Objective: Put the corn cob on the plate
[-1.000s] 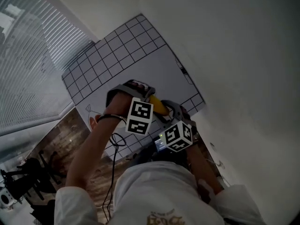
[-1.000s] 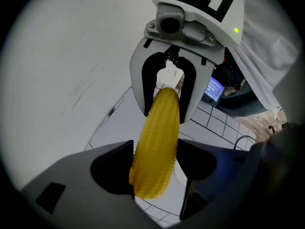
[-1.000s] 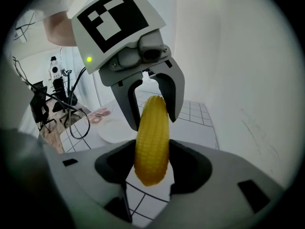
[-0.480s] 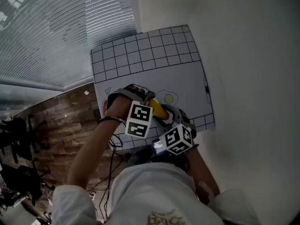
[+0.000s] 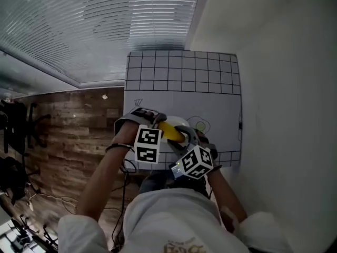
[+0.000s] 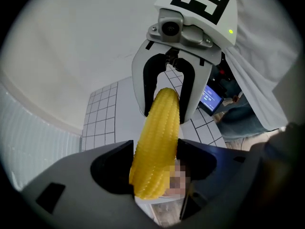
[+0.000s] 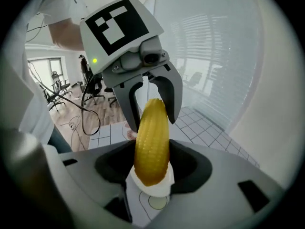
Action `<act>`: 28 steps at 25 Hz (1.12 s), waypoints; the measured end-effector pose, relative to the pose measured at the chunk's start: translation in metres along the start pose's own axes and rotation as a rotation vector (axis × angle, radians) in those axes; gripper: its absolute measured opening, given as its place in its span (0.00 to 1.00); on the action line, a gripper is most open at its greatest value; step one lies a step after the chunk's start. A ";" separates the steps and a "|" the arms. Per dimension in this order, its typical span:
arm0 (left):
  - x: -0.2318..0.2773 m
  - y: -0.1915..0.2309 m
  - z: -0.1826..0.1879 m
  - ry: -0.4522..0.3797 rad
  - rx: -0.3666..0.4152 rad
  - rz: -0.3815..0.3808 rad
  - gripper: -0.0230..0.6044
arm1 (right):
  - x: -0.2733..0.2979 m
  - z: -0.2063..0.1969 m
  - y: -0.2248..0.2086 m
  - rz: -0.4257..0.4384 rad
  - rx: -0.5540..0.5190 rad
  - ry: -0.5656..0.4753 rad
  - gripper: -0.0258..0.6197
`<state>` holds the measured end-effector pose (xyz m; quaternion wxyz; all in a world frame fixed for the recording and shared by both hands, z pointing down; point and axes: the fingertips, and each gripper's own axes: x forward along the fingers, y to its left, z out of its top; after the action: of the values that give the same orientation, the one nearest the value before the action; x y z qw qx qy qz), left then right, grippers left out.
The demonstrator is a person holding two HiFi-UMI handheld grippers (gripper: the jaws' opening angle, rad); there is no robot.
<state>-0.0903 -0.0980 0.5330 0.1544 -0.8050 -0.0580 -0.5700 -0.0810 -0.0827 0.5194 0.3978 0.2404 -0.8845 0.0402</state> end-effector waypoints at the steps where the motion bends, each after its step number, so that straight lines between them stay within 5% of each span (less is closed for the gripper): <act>1: 0.000 0.000 -0.004 -0.001 -0.027 0.006 0.49 | 0.003 0.002 0.000 0.019 -0.023 -0.001 0.38; 19: 0.016 -0.011 -0.004 0.046 -0.369 0.087 0.49 | 0.011 -0.017 0.003 0.274 -0.251 0.035 0.38; 28: 0.027 -0.018 -0.002 0.039 -0.428 0.086 0.49 | 0.014 -0.029 0.006 0.313 -0.287 0.067 0.38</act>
<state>-0.0879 -0.0836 0.5624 0.0051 -0.8098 0.1018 -0.5777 -0.0723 -0.0749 0.5498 0.4461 0.0396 -0.8940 -0.0170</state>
